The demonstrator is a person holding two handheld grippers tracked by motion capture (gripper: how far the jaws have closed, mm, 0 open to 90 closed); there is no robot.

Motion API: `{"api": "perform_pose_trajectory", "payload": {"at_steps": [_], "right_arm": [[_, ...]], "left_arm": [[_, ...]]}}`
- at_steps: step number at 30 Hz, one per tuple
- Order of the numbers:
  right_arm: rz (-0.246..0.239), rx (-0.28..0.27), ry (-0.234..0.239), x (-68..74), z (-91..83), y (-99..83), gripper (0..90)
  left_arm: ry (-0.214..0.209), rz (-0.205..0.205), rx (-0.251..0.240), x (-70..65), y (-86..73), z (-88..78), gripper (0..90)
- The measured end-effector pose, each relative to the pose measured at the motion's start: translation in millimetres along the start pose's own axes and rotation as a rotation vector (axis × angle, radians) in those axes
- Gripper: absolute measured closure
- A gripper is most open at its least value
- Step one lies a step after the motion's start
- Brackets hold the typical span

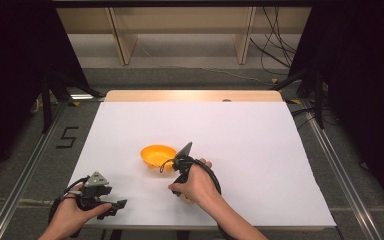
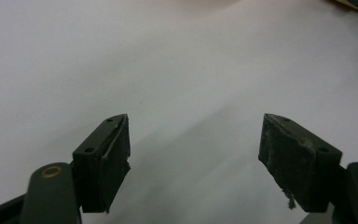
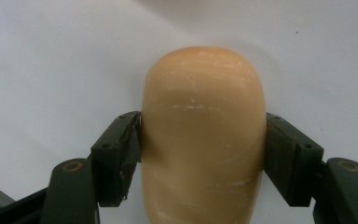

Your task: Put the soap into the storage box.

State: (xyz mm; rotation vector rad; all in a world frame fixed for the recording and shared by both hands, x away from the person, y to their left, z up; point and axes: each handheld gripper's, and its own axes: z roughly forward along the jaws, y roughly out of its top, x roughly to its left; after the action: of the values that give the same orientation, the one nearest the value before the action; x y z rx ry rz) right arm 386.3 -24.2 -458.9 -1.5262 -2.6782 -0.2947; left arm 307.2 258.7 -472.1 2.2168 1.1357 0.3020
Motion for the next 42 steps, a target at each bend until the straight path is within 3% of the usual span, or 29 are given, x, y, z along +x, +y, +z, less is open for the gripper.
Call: {"api": "perform_pose_trajectory", "payload": {"at_steps": [3,5,8,11,12,16,17,21,22,25,26,27,33,35,36,38,42], "right_arm": [[-0.008,0.003,0.007,0.1,-0.1,-0.3,34.3],[-0.039,-0.002,-0.003,-0.4,1.0,-0.7,34.3],[-0.052,0.009,-0.004,1.6,1.2,-0.4,34.2],[-0.096,0.024,-0.01,2.5,1.4,-0.6,34.2],[-0.079,0.028,-0.009,4.1,1.1,-0.4,34.3],[-0.111,0.044,-0.006,4.5,0.5,0.3,34.5],[-0.151,0.032,-0.01,2.2,1.3,0.1,34.6],[-0.153,0.03,0.004,2.0,0.3,-1.3,34.7],[-0.167,0.031,0.006,1.6,0.4,-2.3,34.8],[-0.205,0.026,0.011,0.9,-0.3,-3.4,34.8],[-0.212,0.026,0.013,1.5,-0.2,-4.3,34.8],[-0.242,0.028,0.006,0.2,-0.3,-4.1,34.7],[-0.267,0.03,-0.002,1.8,-0.2,-3.4,34.7],[-0.273,0.006,0.005,1.0,0.5,-4.7,34.8],[-0.309,-0.016,0.003,-2.7,1.9,-6.0,34.9],[-0.321,-0.048,0.016,-4.4,1.6,-8.8,35.0],[-0.305,-0.1,0.056,-9.0,0.7,-13.0,35.0]], "left_arm": [[-0.013,-0.01,-0.004,-1.3,-0.5,0.0,24.4],[-0.014,-0.022,0.001,-2.2,-0.5,0.2,24.2],[-0.004,0.011,-0.003,-0.5,0.0,0.4,24.1],[-0.01,0.005,-0.002,-1.2,-0.3,0.1,24.1],[-0.014,0.007,-0.003,-1.3,-0.5,-0.3,24.1],[-0.014,0.011,-0.004,-1.2,-0.6,-0.1,24.1],[-0.015,0.009,-0.006,-1.5,-0.6,0.1,24.1],[-0.015,0.008,-0.003,-1.7,-0.5,0.1,24.1],[-0.007,0.025,-0.003,-0.4,-0.1,0.6,24.1],[-0.008,0.023,0.0,-1.0,-0.1,0.7,24.1],[-0.013,-0.006,0.003,-2.8,-0.6,1.0,24.1],[-0.018,-0.005,0.005,-2.9,-0.6,0.9,24.1],[-0.026,-0.006,0.004,-2.9,-1.1,1.1,24.1],[-0.026,-0.005,0.005,-2.9,-1.3,1.2,24.1],[-0.027,-0.005,0.004,-3.0,-1.3,1.2,24.1],[-0.024,-0.001,0.0,-3.3,-1.2,0.9,24.1],[-0.024,0.019,0.0,-2.4,-0.8,0.9,24.1]]}}
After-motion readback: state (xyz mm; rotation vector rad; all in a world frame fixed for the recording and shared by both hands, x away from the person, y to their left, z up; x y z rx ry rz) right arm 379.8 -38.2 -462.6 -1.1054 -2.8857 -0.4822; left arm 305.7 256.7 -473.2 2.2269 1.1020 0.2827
